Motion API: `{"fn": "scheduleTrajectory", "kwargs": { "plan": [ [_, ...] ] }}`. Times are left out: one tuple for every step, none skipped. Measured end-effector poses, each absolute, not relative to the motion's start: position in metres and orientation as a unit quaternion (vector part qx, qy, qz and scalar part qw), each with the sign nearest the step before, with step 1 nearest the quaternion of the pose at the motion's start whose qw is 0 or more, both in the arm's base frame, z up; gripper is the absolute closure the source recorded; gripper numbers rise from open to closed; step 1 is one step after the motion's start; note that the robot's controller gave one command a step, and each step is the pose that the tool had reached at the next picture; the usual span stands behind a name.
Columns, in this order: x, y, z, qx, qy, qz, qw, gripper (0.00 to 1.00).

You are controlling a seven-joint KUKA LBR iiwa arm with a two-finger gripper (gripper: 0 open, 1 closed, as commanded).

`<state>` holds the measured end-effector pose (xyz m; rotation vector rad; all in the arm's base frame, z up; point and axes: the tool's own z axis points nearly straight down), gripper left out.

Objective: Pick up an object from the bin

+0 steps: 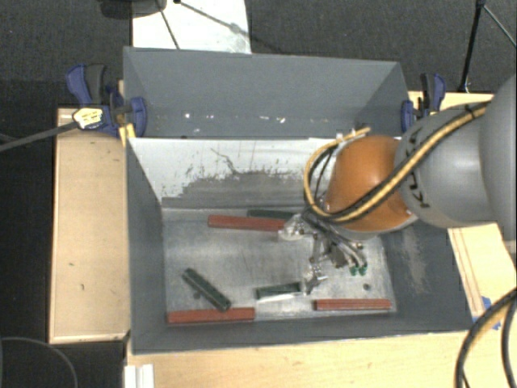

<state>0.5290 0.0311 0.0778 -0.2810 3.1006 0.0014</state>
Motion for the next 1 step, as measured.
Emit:
{"fn": "scheduleTrajectory", "kwargs": {
  "plan": [
    [0.5287,0.031,0.0776,-0.09,0.996,0.0,0.014,0.0]
  ]
}}
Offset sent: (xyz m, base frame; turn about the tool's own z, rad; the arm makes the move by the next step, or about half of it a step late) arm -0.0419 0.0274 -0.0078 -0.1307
